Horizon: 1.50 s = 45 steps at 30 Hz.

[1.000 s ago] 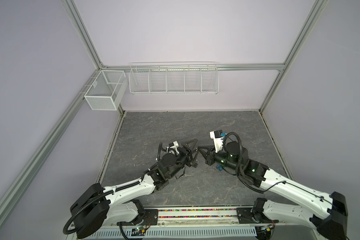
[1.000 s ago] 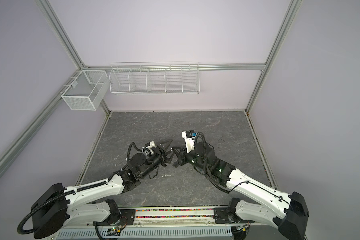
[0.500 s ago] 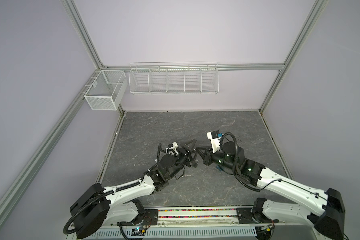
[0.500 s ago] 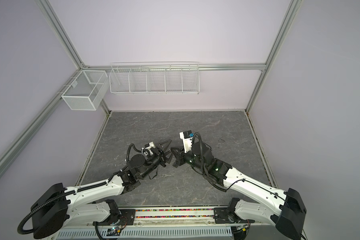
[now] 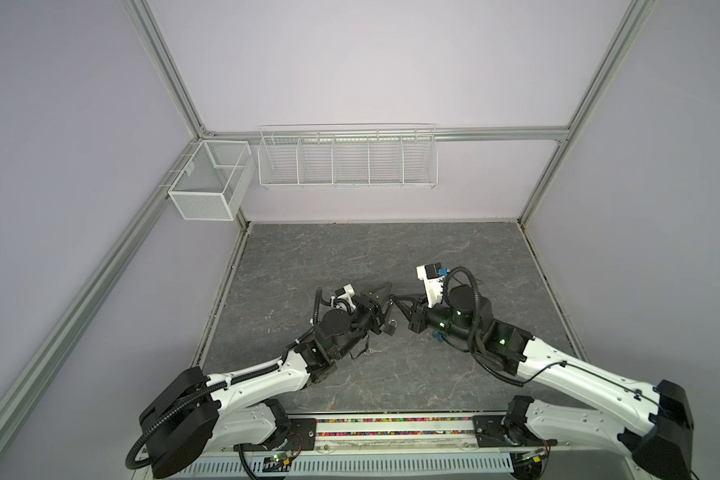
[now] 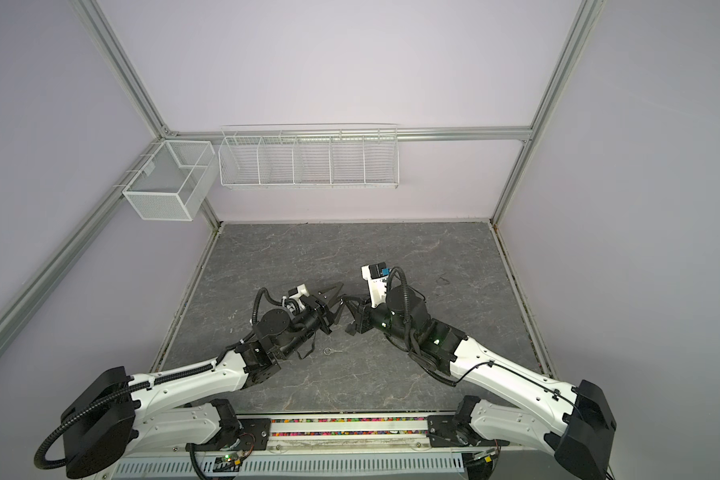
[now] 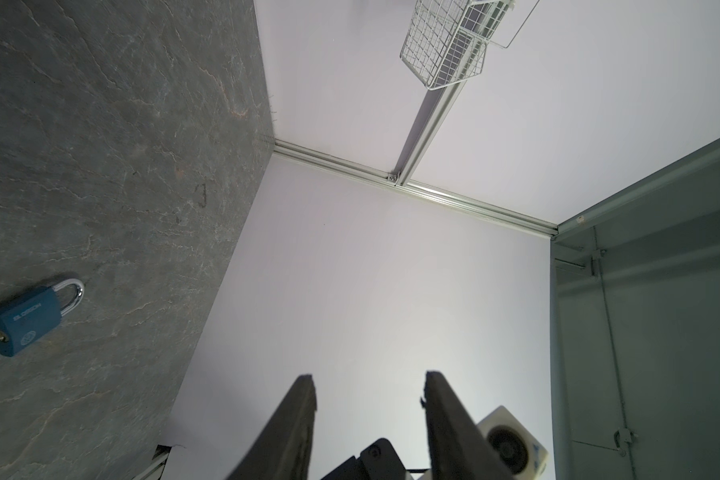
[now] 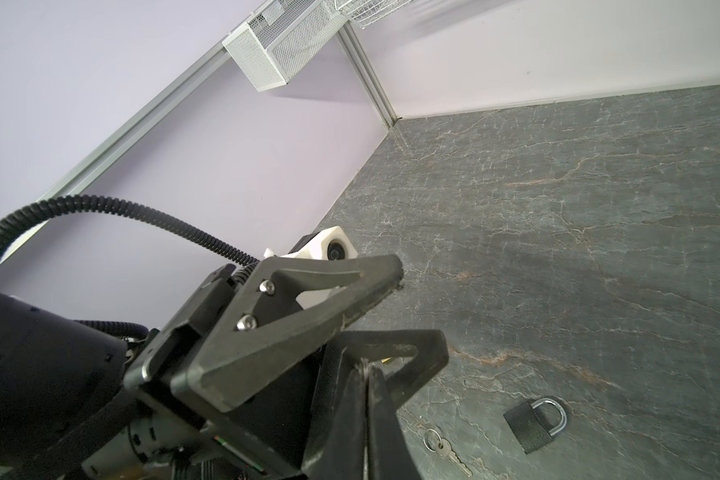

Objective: Unlock with the key

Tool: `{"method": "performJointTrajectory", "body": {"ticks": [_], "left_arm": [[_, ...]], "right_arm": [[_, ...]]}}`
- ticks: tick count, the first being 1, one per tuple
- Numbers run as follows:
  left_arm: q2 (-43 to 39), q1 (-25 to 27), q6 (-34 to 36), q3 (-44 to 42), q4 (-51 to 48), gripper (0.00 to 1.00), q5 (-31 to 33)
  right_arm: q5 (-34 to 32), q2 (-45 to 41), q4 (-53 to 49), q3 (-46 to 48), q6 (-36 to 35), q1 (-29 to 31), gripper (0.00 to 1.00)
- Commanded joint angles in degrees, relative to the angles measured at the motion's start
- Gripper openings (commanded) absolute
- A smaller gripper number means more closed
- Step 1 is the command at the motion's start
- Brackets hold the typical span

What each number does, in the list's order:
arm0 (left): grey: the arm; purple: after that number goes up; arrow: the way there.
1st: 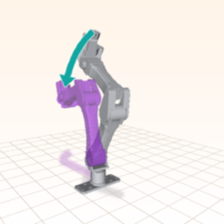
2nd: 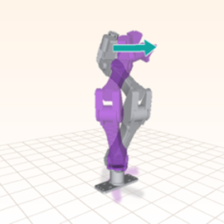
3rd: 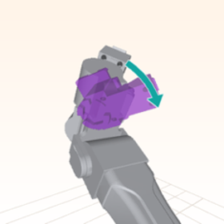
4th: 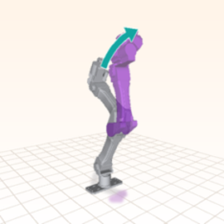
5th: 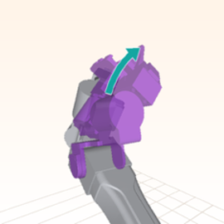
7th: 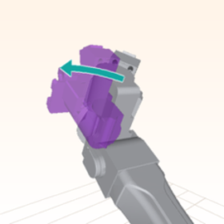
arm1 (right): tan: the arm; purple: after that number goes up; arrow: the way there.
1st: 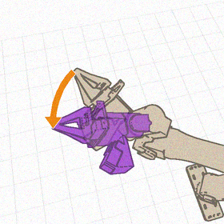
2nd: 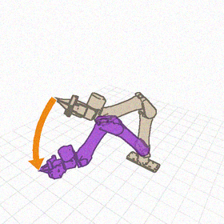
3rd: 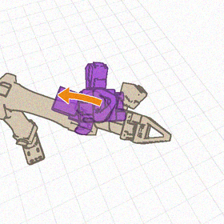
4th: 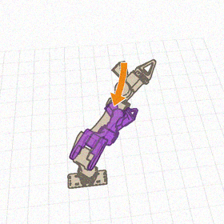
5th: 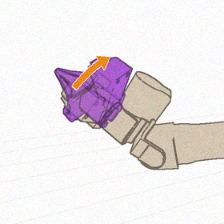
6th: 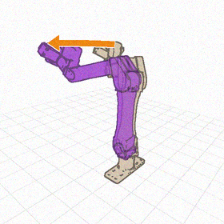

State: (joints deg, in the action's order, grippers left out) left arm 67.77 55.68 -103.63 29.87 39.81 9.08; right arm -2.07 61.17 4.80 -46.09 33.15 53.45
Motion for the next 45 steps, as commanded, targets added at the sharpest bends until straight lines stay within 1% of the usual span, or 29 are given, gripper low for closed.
{"method": "performJointTrajectory", "body": {"ticks": [1,4,7,9,11,14,16,32,33,35,39,45], "left_arm": [[-0.9,0.3,-0.8,-0.4,0.6,0.37,0.8],[-0.7,0.3,-0.9,-0.6,0.5,0.34,0.8],[-0.7,0.3,-0.9,-0.6,0.4,0.27,0.8],[-0.7,0.3,-0.9,-0.4,0.5,0.26,0.8],[-0.6,0.3,-0.9,-0.3,0.4,0.22,0.7],[-0.4,0.3,-0.9,-0.2,0.3,0.2,0.6],[-0.3,0.3,-0.9,-0.3,0.2,0.17,0.6],[0.8,0.3,-1.0,1.3,-3.0,0.14,-0.2],[0.8,0.3,-1.0,1.3,-3.0,0.12,-0.3],[0.7,0.3,-1.0,1.5,-3.0,0.05,-0.3],[0.9,0.3,-0.9,1.7,-3.1,0.05,-0.4],[1.3,0.3,-0.5,1.8,-2.9,0.0,-0.3]], "right_arm": [[-0.2,-1.7,1.3,1.6,0.0,0.5,0.07],[-0.8,-2.3,1.4,2.1,0.1,0.5,0.07],[-0.9,-2.7,1.4,2.4,0.1,0.5,0.07],[-0.8,-2.7,1.5,2.5,0.1,0.5,0.06],[-0.7,-2.5,1.5,2.5,0.0,0.6,0.07],[-0.8,-2.5,1.7,2.5,0.1,0.7,0.07],[-0.9,-2.8,1.8,2.4,0.0,0.6,0.07],[-1.9,-3.9,0.9,2.8,-0.7,1.0,0.07],[-2.0,-3.8,0.9,2.9,-0.7,1.1,0.06],[-2.0,-3.7,0.8,3.0,-0.7,1.1,0.07],[-2.0,-3.8,0.9,3.2,-0.7,1.2,0.06],[-2.4,-4.7,0.0,3.0,-0.8,1.3,0.07]]}}
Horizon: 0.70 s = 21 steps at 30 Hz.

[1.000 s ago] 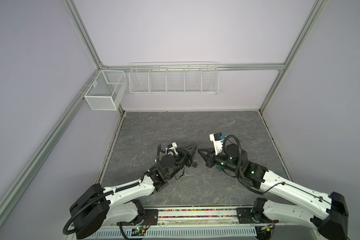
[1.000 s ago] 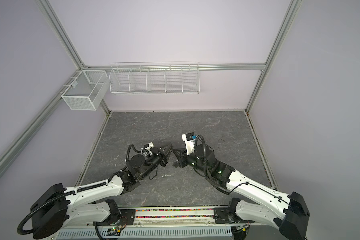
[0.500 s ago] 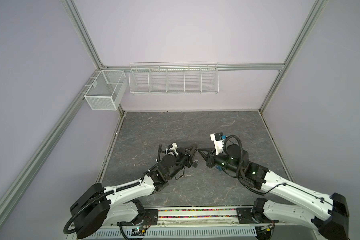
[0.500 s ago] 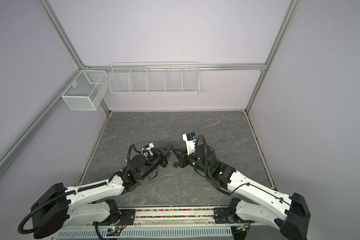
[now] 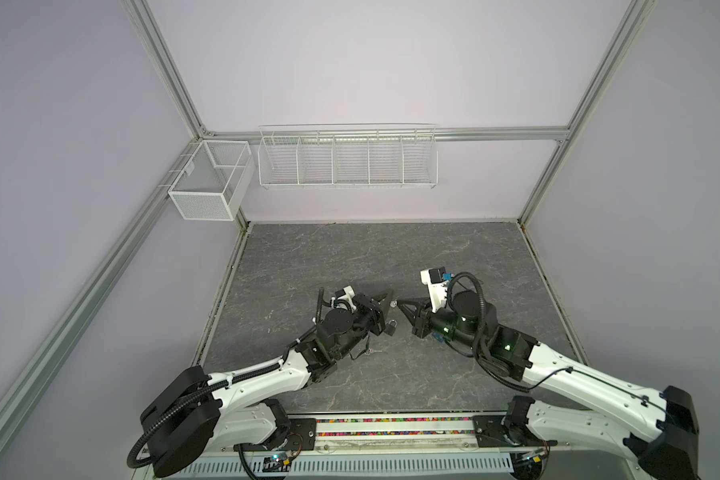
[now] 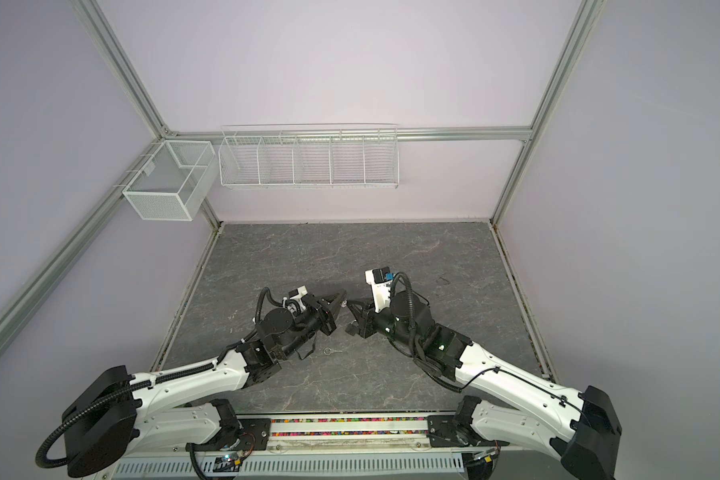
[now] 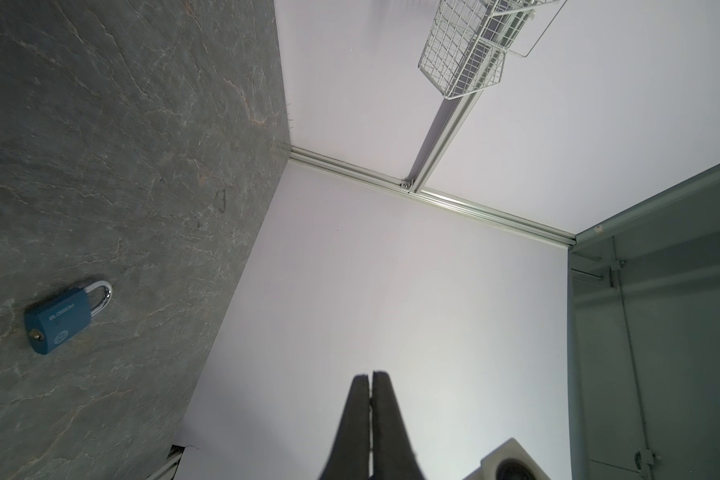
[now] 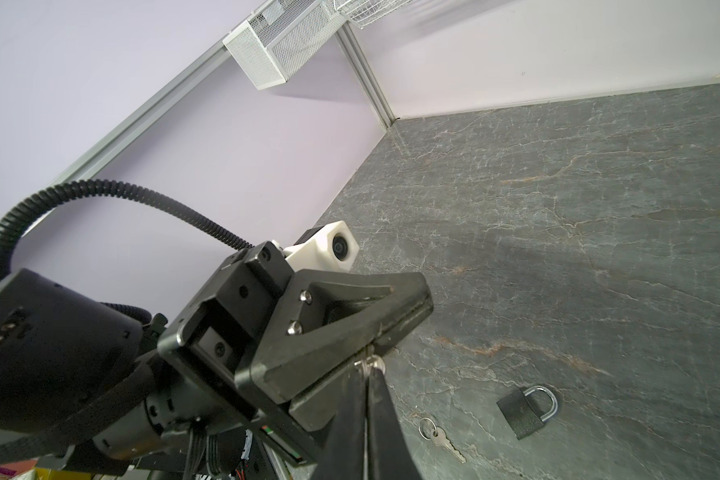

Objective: Unlock with the key

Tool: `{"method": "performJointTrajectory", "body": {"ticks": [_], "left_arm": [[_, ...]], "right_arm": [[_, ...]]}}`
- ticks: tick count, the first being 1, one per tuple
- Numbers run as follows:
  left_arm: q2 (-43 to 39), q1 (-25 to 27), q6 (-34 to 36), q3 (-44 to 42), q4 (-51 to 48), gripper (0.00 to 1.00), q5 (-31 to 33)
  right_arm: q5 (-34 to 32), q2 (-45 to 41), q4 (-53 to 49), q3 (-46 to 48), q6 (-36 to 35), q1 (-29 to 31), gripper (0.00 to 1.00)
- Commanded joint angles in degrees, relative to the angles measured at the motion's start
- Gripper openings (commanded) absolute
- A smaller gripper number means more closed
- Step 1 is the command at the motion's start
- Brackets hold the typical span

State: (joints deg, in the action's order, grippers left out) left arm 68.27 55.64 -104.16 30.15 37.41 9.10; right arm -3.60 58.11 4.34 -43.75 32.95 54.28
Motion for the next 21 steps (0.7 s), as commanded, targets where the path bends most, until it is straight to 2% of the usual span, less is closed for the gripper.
{"method": "performJointTrajectory", "body": {"ticks": [1,3,5,8,11,15,16,19,21], "left_arm": [[0.8,0.3,0.7,1.6,-0.2,0.0,-0.2],[0.9,0.3,2.4,2.0,-1.0,0.0,0.0],[0.8,0.2,5.7,2.6,-1.7,0.0,0.9],[0.2,-0.8,13.5,4.0,-3.0,0.0,1.3],[-0.5,-2.4,24.1,6.8,-7.1,0.0,-1.3],[-1.4,-3.2,40.3,11.4,-12.1,0.0,-4.9],[-1.4,-3.2,46.5,12.5,-12.1,0.0,-6.0],[-1.3,-3.3,57.7,15.1,-12.7,0.0,-9.3],[-1.3,-3.3,62.7,15.9,-10.9,0.0,-12.0]], "right_arm": [[-1.2,-2.0,-0.5,0.4,-0.5,0.5,0.06],[-1.8,-2.8,-2.4,0.1,-0.2,0.4,0.08],[-1.5,-4.0,-3.9,0.1,0.1,0.4,0.15],[-0.5,-6.2,-6.3,0.1,1.3,-0.1,0.25],[2.5,-8.9,-8.7,0.2,2.9,-1.9,0.36],[12.7,-11.3,-8.9,0.4,5.2,-6.6,0.51],[16.5,-11.5,-8.3,0.5,6.2,-8.2,0.55],[25.5,-11.4,-5.9,0.7,9.2,-12.5,0.62],[29.2,-11.2,-3.9,1.2,10.8,-14.7,0.63]]}}
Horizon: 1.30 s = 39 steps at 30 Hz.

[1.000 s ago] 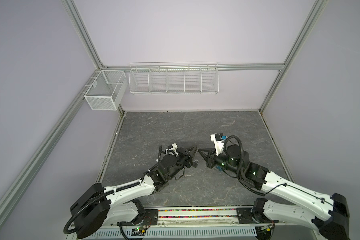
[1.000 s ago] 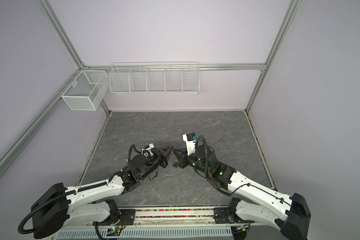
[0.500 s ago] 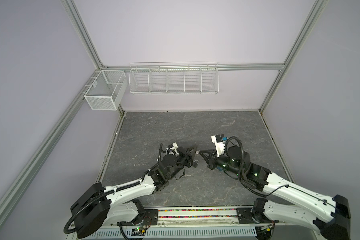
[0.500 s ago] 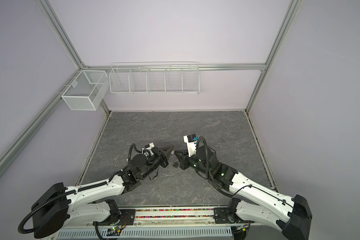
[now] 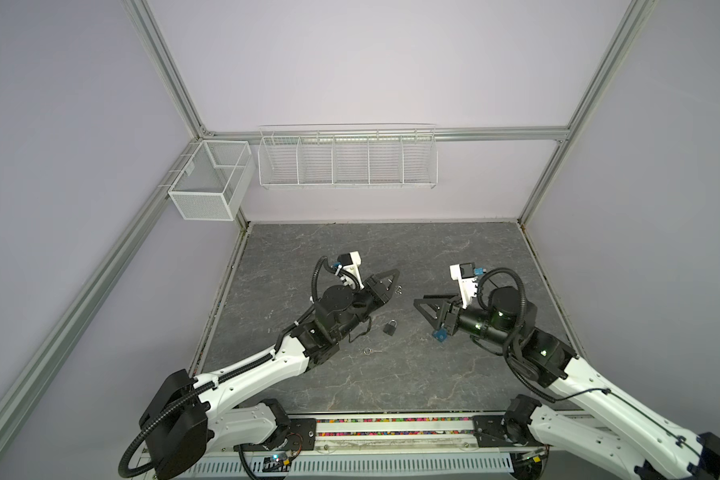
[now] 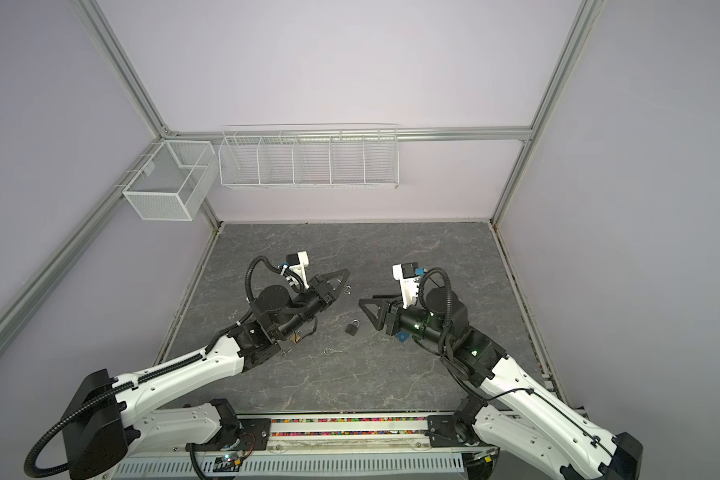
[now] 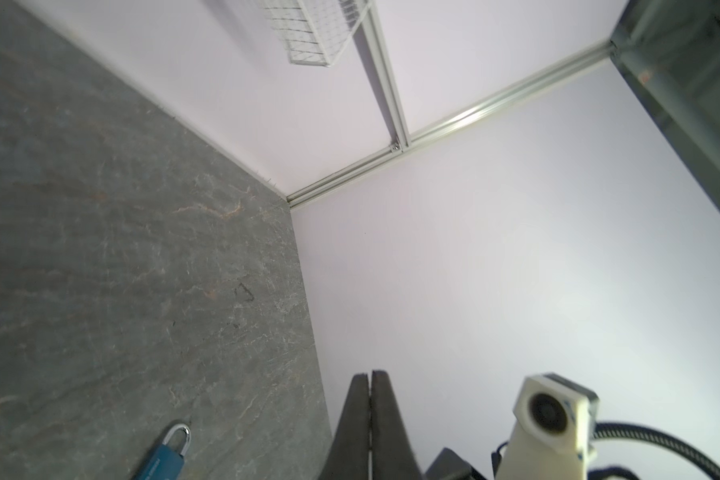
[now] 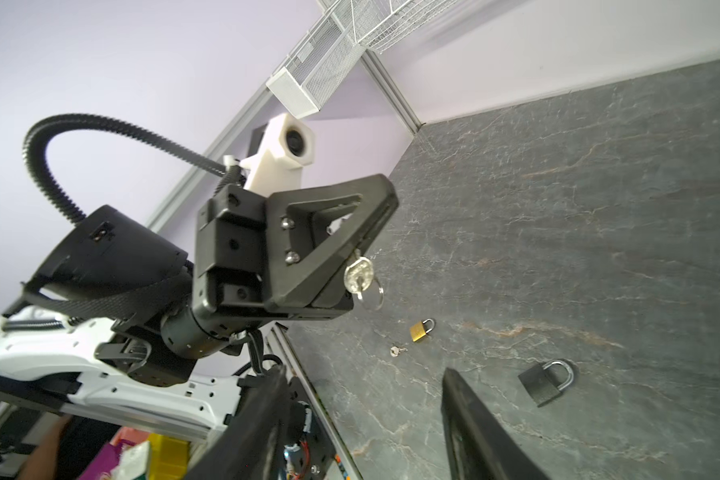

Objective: Unlock with the key

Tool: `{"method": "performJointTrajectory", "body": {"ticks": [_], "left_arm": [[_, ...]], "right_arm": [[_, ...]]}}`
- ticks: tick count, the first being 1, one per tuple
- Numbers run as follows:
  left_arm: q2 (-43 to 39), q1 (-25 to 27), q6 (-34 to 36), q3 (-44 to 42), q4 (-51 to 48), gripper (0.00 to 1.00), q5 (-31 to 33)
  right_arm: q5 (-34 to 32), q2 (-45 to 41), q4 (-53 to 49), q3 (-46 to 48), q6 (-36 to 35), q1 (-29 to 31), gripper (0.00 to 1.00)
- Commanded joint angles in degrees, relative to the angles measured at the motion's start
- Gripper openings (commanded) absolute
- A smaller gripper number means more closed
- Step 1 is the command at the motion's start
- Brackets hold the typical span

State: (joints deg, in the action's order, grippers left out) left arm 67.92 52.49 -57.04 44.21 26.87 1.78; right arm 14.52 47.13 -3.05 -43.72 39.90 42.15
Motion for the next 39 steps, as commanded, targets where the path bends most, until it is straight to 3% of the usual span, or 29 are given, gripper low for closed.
{"method": "performJointTrajectory", "body": {"ticks": [1,6,13,18,28,39], "left_arm": [[-1.0,-0.2,17.3,2.0,1.0,0.0,-6.0],[-0.7,-0.2,22.3,3.8,2.9,0.0,-10.2],[-0.1,0.4,18.3,3.7,11.5,0.0,-13.9],[0.5,1.3,18.2,4.9,12.1,0.0,-15.0],[1.0,1.6,18.5,5.4,12.4,0.0,-15.0],[2.0,2.3,17.6,6.4,12.6,0.0,-15.4]], "right_arm": [[13.1,-0.1,5.6,1.8,5.0,-3.8,0.63],[21.4,1.7,17.5,3.9,10.9,-7.6,0.62],[22.1,3.2,27.2,5.5,11.5,-8.0,0.56],[23.7,5.7,36.5,6.2,13.6,-7.8,0.53],[21.3,6.3,32.6,4.6,9.7,-5.1,0.4],[18.3,5.0,29.9,3.8,7.4,-4.6,0.34]]}}
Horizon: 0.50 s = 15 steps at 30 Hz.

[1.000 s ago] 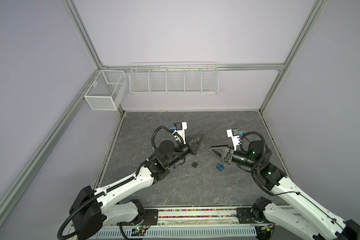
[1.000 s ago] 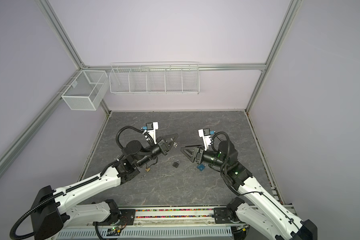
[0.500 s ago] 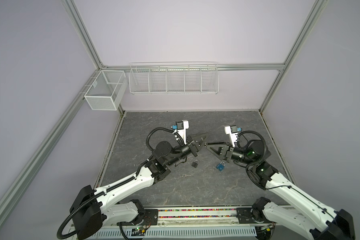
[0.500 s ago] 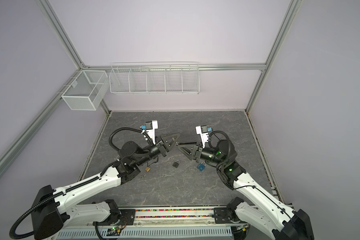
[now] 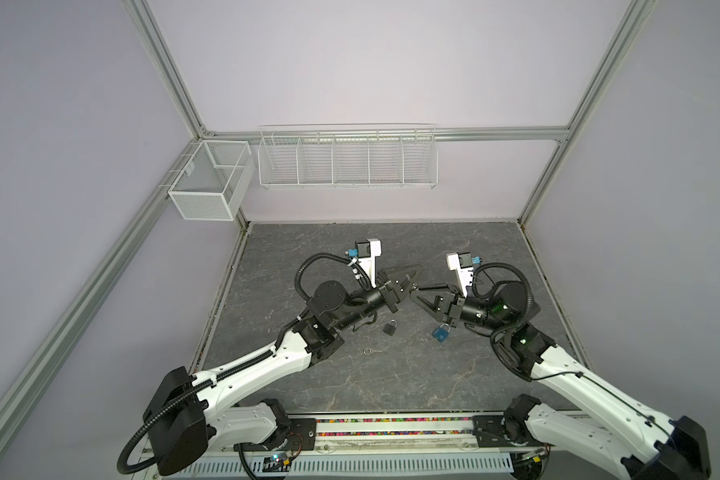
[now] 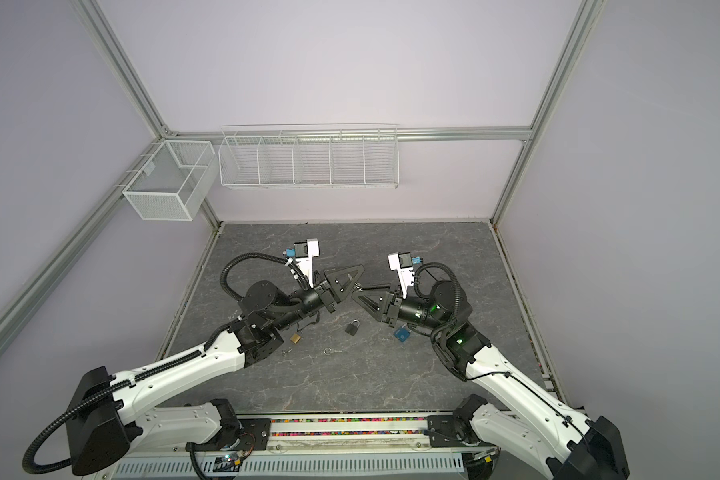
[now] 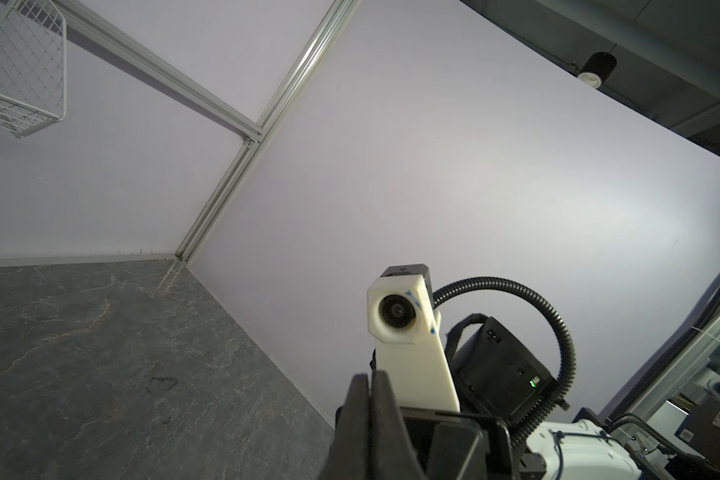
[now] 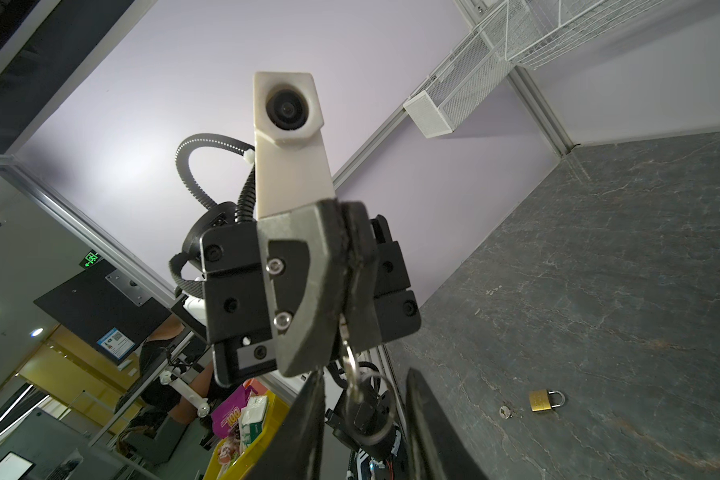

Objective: Unlock with the key

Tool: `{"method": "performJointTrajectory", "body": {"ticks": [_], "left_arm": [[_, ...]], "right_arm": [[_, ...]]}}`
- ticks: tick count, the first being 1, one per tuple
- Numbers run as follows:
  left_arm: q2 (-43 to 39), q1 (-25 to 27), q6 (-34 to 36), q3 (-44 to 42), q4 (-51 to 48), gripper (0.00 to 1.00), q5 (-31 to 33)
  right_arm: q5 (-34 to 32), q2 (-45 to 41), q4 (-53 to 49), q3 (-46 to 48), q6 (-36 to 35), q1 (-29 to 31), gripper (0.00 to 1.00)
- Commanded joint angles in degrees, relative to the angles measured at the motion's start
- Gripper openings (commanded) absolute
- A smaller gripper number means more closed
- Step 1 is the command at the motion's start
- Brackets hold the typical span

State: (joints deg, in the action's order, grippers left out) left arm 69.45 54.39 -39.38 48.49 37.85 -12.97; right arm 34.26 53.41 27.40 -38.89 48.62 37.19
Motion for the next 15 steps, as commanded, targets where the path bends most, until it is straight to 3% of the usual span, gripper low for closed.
{"method": "performJointTrajectory", "body": {"ticks": [1,15], "left_arm": [[0.5,0.4,-0.1,2.0,1.7,0.0,-0.7],[0.7,0.9,-0.3,2.1,2.5,0.0,-0.3]], "right_arm": [[-1.4,-1.3,-0.4,-1.0,-1.4,0.3,0.34],[-2.3,-2.3,-3.0,-1.9,-2.8,0.3,0.26]]}}
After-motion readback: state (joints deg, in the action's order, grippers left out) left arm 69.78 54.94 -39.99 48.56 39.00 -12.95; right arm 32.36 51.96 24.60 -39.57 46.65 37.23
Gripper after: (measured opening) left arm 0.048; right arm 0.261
